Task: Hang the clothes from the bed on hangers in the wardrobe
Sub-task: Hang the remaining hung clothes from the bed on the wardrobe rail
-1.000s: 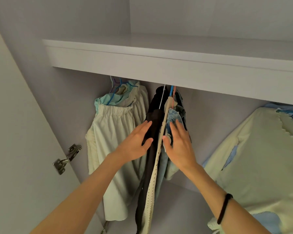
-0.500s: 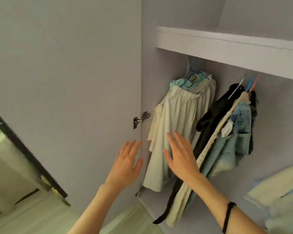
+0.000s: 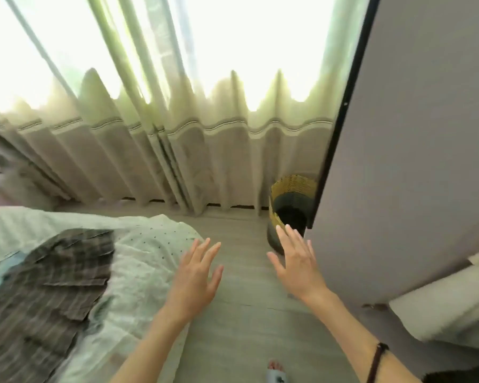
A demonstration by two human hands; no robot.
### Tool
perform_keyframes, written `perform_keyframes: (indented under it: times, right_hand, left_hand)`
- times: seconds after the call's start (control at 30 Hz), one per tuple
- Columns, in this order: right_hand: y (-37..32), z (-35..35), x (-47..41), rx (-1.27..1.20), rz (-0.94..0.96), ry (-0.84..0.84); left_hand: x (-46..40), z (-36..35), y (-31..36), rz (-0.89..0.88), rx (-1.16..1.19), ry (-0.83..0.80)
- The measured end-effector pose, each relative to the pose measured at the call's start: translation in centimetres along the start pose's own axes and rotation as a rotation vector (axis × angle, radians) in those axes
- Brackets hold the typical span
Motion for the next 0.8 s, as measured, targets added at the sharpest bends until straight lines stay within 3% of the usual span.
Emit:
perform_keyframes:
  times: [0.17, 0.3, 0.43, 0.8]
  right_hand:
    - [-11.0, -6.5, -3.1, 0.008, 0.301, -0.178]
    - [-18.8, -11.2, -4.0, 0.025, 0.57, -0.336]
    - [-24.0, -15.2, -3.0, 0.047, 0.772, -0.487]
    - [-32.9, -26.2, -2.6, 0.183, 1.01, -0.73]
  left_hand:
    - [7.7, 3.5, -9.7, 0.366, 0.002, 0.137]
    - [14.1, 6.0, -14.1, 0.654, 0.015, 0.29]
    - [20.4, 6.0, -17.1, 0.977, 0.052, 0.326]
    - [30.3, 3.1, -22.2, 1.347, 0.14, 0.378]
Point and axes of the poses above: each hand's wrist, its own x-axis away from the middle knuckle, its own z-axis out of the back of the hand, y = z × x, the point moved 6 cm from there along -x, towards the middle knuckle, and after that the axes turned 1 degree about z, right-handed, at the moved point
